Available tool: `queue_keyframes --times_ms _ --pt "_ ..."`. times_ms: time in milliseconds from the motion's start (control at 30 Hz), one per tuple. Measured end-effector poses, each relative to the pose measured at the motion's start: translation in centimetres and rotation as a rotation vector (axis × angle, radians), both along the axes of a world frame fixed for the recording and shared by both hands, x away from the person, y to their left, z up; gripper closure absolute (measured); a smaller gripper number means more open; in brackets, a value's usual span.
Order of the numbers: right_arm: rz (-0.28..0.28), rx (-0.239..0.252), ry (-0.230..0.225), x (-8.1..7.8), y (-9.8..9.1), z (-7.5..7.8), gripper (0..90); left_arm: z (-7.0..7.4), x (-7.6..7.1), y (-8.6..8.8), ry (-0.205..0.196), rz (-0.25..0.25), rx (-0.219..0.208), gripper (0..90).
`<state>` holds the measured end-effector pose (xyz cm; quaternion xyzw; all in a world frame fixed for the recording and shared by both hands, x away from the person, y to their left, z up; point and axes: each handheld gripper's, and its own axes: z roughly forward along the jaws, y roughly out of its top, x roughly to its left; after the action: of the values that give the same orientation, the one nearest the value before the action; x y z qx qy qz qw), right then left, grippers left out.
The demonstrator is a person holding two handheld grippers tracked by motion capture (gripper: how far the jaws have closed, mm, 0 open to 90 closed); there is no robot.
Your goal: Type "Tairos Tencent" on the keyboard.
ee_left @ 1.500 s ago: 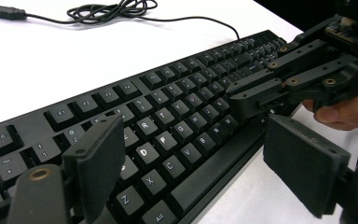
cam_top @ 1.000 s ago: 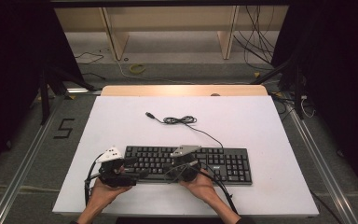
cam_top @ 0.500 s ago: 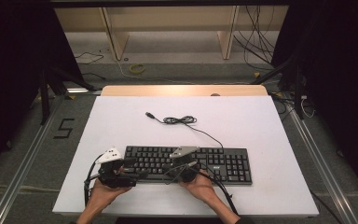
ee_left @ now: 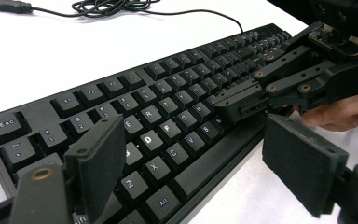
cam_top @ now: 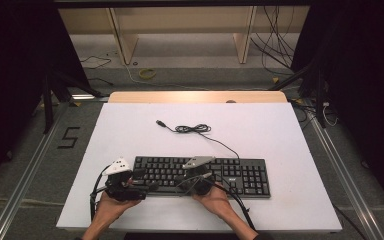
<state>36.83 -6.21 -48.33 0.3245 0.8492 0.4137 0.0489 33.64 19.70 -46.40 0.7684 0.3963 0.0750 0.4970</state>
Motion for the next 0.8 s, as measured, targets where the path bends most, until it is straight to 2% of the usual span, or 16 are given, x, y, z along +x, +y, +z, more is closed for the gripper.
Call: queue_keyframes --times_ms 800 --pt "0.000 0.036 -0.004 -0.20 -0.56 0.77 88.5 0.02 0.08 0.11 -0.005 0.007 -0.001 21.3"
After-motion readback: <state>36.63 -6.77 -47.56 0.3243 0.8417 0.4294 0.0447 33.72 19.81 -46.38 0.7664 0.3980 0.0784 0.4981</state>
